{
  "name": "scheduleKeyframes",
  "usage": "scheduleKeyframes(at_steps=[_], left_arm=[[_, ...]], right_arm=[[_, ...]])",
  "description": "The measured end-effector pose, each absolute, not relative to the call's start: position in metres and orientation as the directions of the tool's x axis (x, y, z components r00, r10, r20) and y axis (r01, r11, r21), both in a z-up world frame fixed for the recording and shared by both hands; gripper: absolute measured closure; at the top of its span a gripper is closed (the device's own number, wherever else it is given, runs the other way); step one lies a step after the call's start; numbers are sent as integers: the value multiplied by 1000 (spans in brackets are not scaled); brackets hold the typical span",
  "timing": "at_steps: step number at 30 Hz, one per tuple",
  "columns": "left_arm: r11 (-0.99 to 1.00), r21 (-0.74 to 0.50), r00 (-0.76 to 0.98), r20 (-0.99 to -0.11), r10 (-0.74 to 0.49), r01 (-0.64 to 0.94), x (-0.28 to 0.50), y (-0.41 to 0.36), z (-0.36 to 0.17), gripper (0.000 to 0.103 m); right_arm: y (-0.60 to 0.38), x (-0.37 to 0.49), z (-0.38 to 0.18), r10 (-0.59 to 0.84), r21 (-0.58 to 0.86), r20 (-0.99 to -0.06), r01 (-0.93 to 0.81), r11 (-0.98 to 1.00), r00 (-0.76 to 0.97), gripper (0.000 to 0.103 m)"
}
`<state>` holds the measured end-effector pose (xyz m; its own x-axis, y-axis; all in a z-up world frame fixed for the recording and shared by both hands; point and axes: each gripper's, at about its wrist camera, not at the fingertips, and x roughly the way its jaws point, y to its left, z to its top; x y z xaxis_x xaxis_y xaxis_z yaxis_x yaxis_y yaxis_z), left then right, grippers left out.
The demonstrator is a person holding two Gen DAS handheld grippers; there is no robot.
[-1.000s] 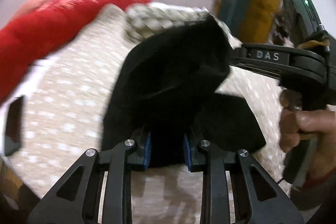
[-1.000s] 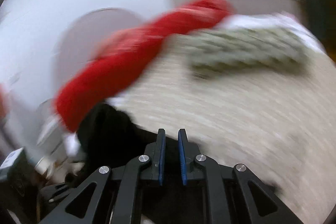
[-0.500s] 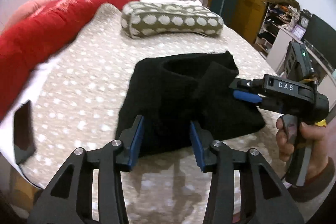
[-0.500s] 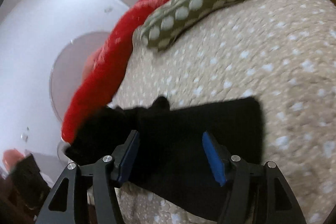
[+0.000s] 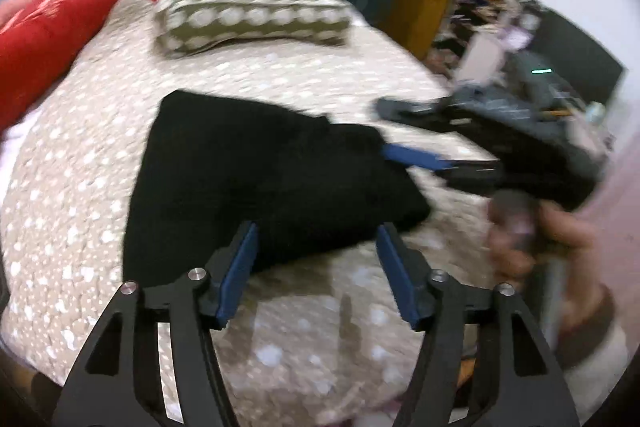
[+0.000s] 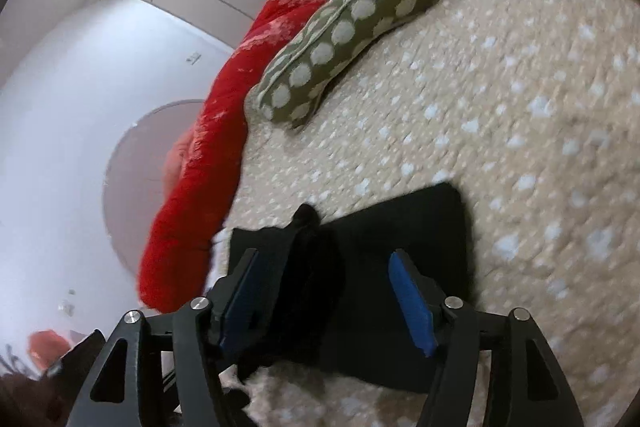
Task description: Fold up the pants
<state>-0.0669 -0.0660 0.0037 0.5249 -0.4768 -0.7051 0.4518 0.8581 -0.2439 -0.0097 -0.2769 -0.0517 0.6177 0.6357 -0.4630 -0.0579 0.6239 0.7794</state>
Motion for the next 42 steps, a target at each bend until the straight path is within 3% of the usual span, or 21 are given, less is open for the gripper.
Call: scheduleKeyframes(at_steps=[2,6,11,15,17,18,19,23,28,33,36,39,40,42], left_arm=[[854,-233,523,-706,-477,465,-72,-59,7,41],[910,-187,564,-734,-379,369,-64,-34,1,41],[948,-247,573,-755,-319,203,-45,4,-6,41],[958,-233,597,-749,-288,170,-44,16,-4,41],[956,-242,596,-748,-292,164,-39,16,-6,41],[956,-242,597,-747,-291,164,-40,15,-6,41],[958,-238,596,-750,-288,162,-40,13,-6,41],[961,-223,599,-752,-275,161,-37,9,-2,41],[962,-227,632,-727,-269,148,-28,5,8,41],[968,-205,577,-777,-253,148,-8,-19,-16,41],[973,-164,567,-792,-227,161,-2,-28,-22,41],[977,-148,591,-779,-211,154,5,-30,-17,41],[979,-141,601,-773,-203,148,10,-31,-15,41],[982,-127,612,-768,-186,139,18,-35,-15,41]], right_arm=[[-266,-6,-56,661,785,-470,-66,616,585,38],[-240,-4,-51,622,725,-511,-92,682,593,22],[-205,1,-43,569,614,-587,-142,777,576,26],[-200,-3,-45,574,592,-587,-181,785,570,26],[-196,2,-54,581,596,-602,-176,783,547,43],[-192,3,-57,580,584,-603,-192,789,548,69],[-185,5,-60,579,567,-609,-212,796,542,79],[-185,2,-38,581,536,-564,-275,798,586,90],[-222,-24,2,463,389,-556,-276,879,690,92],[-250,-8,-50,378,379,-689,-137,915,618,86],[-262,-13,-49,371,410,-676,-93,907,636,81],[-267,-21,-25,198,241,-693,-36,970,693,81],[-268,-24,-16,189,231,-678,-38,972,710,81],[-268,-24,-9,303,335,-632,-101,937,713,81]])
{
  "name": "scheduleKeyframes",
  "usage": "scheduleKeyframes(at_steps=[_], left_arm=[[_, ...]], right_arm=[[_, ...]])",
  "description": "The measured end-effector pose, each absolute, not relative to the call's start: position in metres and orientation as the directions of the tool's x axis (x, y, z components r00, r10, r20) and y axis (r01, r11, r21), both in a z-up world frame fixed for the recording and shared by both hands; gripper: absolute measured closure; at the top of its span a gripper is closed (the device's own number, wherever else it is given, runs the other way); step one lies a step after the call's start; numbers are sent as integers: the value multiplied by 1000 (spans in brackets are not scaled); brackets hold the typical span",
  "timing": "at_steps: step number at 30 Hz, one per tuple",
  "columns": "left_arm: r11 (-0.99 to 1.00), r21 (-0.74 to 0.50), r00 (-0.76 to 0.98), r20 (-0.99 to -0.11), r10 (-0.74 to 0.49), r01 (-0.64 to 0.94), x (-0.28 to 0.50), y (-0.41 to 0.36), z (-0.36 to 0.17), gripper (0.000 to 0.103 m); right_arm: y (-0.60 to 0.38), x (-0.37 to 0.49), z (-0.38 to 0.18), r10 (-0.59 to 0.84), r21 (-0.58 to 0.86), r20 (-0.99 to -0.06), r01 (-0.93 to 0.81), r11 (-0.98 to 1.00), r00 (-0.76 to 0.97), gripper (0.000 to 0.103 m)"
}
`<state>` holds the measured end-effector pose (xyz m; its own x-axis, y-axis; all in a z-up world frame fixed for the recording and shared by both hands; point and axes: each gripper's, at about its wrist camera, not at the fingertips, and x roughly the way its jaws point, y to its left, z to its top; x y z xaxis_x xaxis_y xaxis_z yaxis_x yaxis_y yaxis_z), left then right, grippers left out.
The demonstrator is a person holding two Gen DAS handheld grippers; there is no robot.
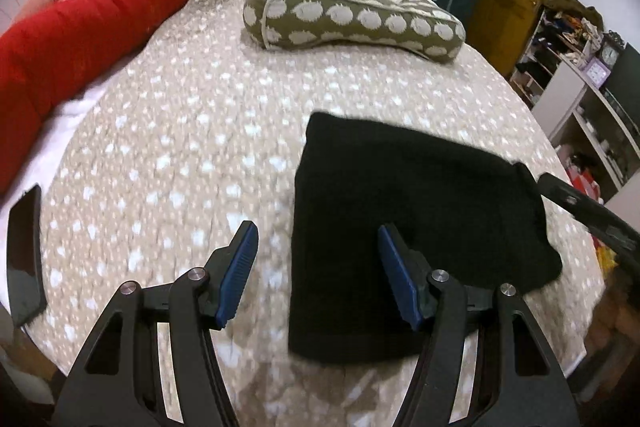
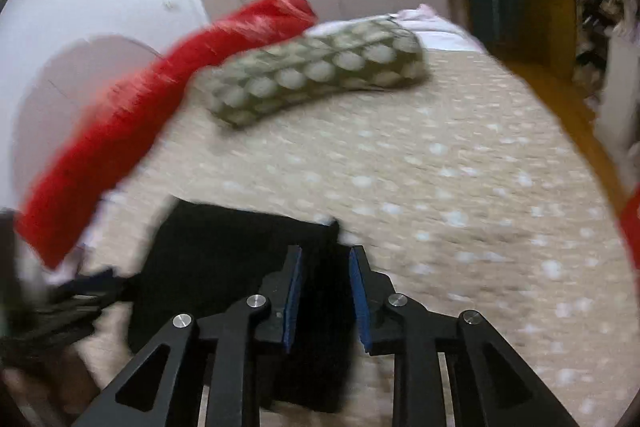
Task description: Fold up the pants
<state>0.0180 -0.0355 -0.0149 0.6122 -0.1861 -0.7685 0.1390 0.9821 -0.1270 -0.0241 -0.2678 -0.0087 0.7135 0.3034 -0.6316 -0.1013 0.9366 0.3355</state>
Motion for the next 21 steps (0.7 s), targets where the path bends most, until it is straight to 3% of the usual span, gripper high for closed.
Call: scheduleKeyframes(at_steps=[2,6,11,21], left_arm=[[986,-107,614,-772,-163,127,29,-42,-17,41],[989,-89,608,-780,-145,121,46,-51,-26,41],[988,-117,598,-786,-153,99,57,-53,-34,32],[991,-102,602,-787,-134,87,55,-53,-35,32]], right_arm=[[-259,-18,-7,376,379,-612,-159,912,696,81],[-243,1,-23,337,328,-653,-148,933,678,81],[-249,31,-51,272,300,-717,-68,952,642,81],[-245,13,-26,269,284,-707,-86,955,654,80]])
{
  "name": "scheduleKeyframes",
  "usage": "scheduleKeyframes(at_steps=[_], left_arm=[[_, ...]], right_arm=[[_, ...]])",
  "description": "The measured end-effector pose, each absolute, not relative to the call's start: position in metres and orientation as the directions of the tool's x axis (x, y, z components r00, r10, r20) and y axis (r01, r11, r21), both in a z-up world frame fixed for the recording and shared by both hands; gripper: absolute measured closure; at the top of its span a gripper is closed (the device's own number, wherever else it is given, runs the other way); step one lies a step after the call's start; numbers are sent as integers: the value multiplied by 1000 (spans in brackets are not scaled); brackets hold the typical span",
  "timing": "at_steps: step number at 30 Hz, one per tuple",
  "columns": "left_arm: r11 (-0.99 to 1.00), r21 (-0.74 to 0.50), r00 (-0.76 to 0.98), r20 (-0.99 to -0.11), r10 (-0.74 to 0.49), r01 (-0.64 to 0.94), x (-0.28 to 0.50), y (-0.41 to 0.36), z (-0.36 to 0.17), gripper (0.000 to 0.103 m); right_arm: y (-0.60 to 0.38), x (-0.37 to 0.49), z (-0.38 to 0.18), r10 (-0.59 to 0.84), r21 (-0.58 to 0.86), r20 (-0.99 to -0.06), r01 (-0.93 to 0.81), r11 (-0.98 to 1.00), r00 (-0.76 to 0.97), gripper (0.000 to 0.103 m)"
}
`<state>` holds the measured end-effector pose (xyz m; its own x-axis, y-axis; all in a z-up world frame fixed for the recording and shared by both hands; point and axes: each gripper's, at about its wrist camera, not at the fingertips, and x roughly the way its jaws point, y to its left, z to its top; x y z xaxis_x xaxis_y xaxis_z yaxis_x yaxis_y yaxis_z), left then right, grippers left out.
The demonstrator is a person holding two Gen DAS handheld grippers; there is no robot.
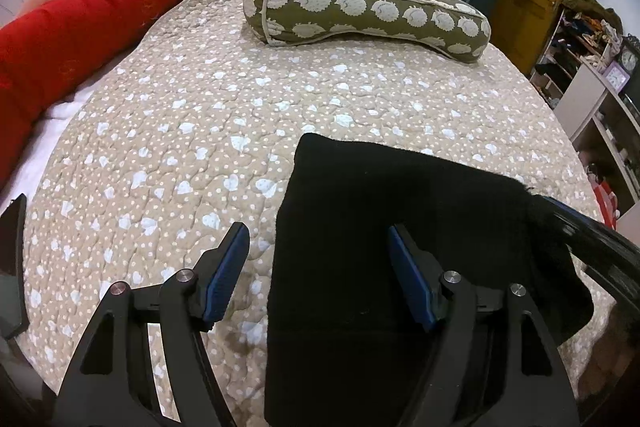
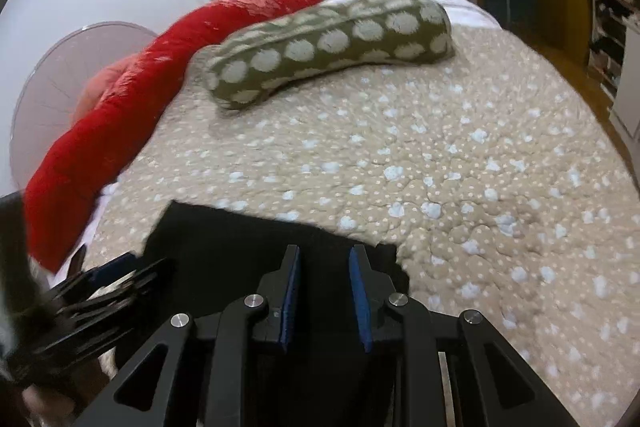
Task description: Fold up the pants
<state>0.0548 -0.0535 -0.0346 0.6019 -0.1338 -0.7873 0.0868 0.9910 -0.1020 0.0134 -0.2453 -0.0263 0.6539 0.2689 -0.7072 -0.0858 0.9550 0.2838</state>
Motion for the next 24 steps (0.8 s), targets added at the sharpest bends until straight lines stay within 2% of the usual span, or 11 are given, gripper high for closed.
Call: scheduleKeyframes(at_steps=[3,9,11,17,24], left_arm=[[992,-93,605,-786,-125,84,53,-55,-34,32],[993,-83,609,-785,-114,79,51,-56,-34,32],[992,-94,603,-788,-126,86,50,-55,-34,32],[995,-53,614,-784,-91,80,47,-60,-33,32],[995,-60,612,-785,-97,80,46,-59,-33,32]], right_arm=[[-238,-11,-15,315,285,-689,-155,946,653,79],[-226,-44,-24,305,219,-722,-213,952,621,77],[-225,-50,-39,254,152,-747,-214,965,614,77],[-234,-51,-34,271,182,-738,-204,962,618,77],[-230,-48,-29,206,122,-747,-175,977,632,76]])
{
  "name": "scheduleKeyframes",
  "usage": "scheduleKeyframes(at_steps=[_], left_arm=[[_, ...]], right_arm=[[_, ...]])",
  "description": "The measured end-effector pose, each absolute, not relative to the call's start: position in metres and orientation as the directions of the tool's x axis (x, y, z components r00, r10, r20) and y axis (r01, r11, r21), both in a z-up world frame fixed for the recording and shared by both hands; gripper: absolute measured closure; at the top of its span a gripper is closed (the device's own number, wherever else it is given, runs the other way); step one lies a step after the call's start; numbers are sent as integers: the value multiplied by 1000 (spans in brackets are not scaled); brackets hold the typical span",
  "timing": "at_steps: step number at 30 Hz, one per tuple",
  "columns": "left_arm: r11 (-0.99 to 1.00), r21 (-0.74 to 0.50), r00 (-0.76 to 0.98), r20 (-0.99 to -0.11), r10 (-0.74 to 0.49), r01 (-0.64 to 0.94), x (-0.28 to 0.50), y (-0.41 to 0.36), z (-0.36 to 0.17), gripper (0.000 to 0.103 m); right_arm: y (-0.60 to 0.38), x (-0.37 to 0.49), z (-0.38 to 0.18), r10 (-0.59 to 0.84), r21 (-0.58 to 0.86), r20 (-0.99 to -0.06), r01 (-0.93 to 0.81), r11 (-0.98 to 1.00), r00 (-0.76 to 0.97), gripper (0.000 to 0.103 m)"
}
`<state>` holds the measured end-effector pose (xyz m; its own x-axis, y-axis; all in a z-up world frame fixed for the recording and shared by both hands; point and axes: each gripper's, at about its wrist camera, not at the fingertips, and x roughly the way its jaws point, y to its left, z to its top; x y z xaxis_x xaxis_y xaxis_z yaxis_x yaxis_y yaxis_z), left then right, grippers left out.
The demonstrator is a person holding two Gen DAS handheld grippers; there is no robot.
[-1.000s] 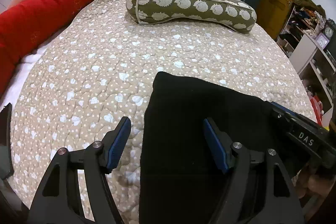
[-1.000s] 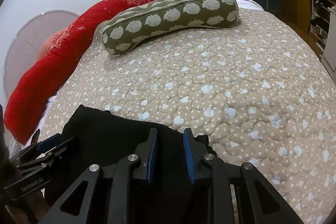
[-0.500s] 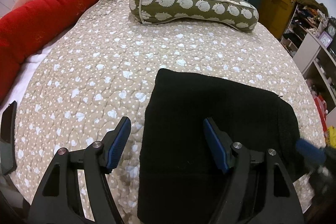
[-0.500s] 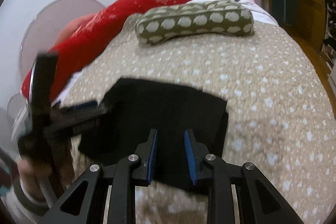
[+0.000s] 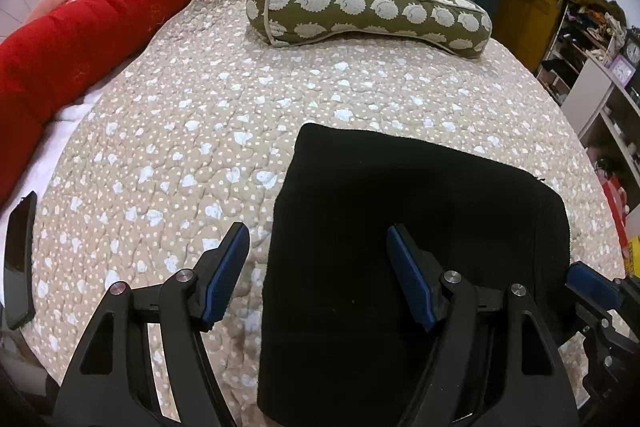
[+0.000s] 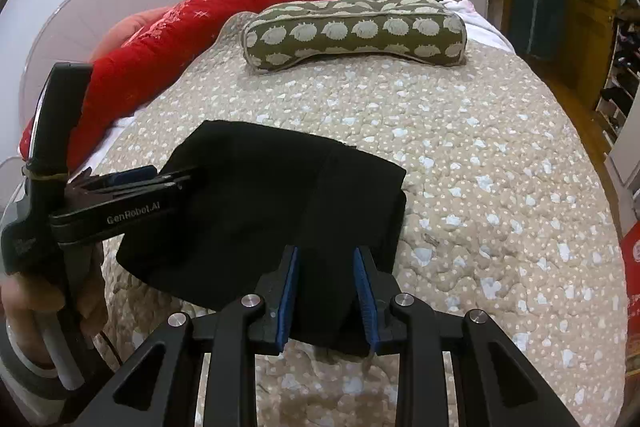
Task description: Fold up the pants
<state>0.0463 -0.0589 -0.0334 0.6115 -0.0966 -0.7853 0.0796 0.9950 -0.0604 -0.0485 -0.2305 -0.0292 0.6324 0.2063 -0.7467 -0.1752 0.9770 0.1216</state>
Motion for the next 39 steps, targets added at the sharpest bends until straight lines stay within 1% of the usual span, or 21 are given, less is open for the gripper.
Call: scheduleKeyframes(at_steps=[7,19,27,31,35,37,39], left_arm=[[995,-58,615,-783,-95,80,47,-58,-34,32],[995,-65,616,-781,-102,81,46,-57,-34,31],[994,-82,609,-786,-112,76,42,-54,-29,32],[996,-72,634,-768,-89,53,33,-48,-22,32],[997,-55,638,-766,-73,48,35,-47,-22,32],[998,-50,628,-775,-68,47,39,-49,-27,31],[997,-62,626,-776,-79,50,42,-50,-31,31]], right_arm=[[-224,-47,-21,145,44,-737,-168,985,660,75],[-222,-44,-19,140,41,-736,-163,986,662,74],[-239,-37,-18,150,89,-726,-124,988,671,74],[-254,-24,-17,201,174,-706,-108,979,679,74],[-260,-7,-23,228,220,-700,-99,970,677,74],[-259,4,-30,224,215,-710,-98,972,667,75],[-259,15,-40,181,179,-729,-71,981,660,75]])
